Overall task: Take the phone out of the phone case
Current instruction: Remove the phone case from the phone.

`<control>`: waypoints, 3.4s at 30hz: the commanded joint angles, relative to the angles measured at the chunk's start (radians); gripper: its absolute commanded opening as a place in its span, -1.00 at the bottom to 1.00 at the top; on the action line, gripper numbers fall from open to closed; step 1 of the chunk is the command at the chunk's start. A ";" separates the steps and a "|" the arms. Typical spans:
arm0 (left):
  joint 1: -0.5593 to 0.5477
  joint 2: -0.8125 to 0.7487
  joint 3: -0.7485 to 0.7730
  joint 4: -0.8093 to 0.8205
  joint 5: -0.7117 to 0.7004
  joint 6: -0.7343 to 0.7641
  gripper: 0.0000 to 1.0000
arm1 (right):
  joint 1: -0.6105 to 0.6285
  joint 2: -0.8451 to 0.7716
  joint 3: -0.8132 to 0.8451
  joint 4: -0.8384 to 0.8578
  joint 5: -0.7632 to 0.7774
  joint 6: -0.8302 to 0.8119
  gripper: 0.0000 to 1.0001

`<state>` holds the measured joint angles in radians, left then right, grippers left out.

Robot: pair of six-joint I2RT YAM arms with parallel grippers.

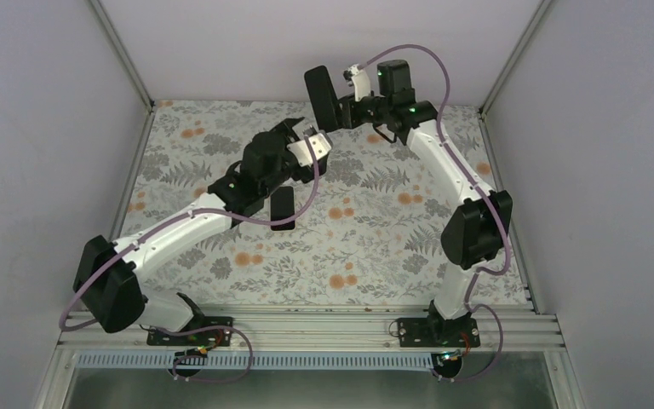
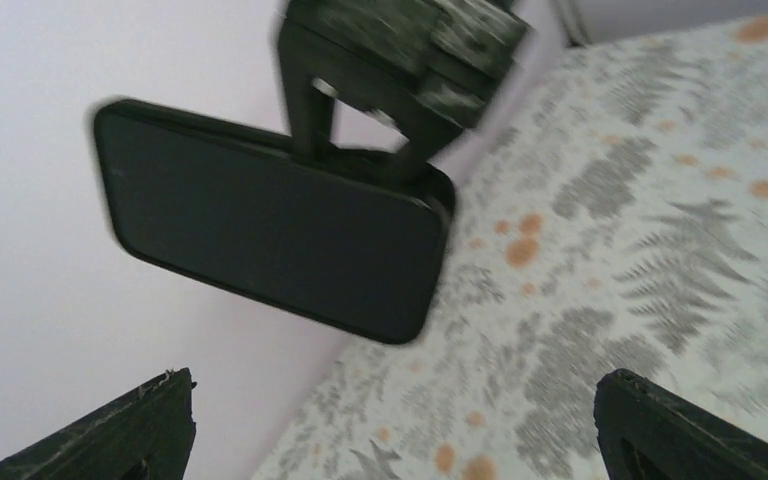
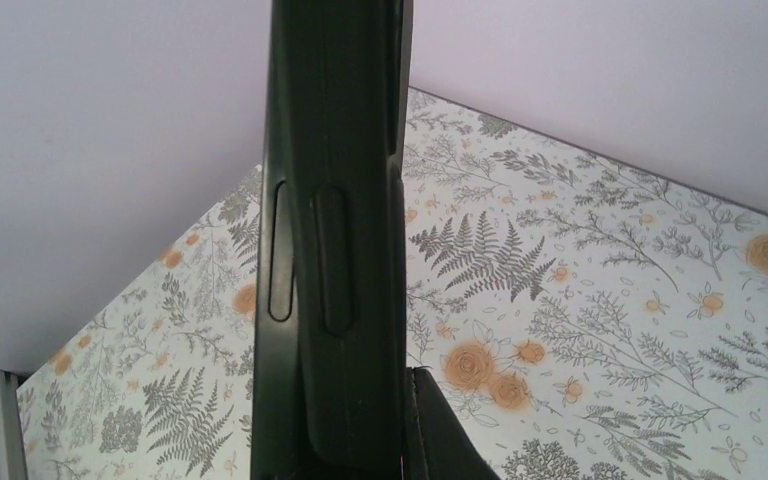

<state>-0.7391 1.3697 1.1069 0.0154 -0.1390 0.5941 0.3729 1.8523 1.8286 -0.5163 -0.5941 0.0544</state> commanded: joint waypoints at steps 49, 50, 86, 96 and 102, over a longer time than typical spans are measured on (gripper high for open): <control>0.010 0.275 0.299 0.115 -0.321 -0.231 0.73 | 0.065 -0.104 -0.032 0.080 0.060 0.080 -0.94; 0.011 0.276 0.292 0.136 -0.365 -0.222 0.71 | 0.064 -0.106 -0.034 0.079 0.062 0.079 -0.94; -0.002 0.346 -0.031 1.785 -0.505 0.869 -0.74 | 0.037 -0.020 -0.050 0.025 -0.125 0.049 -0.94; -0.051 0.202 -0.139 1.619 -0.513 0.721 -0.95 | -0.022 0.010 -0.042 0.047 0.098 0.029 -0.94; -0.052 0.046 -0.196 1.356 -0.504 0.602 -0.95 | -0.062 -0.036 -0.086 0.085 0.245 -0.060 -0.94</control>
<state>-0.8207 1.6207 0.9058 1.1854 -0.5175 1.2499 0.4404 1.8069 1.8011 -0.3386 -0.6857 0.2016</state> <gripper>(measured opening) 0.158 0.062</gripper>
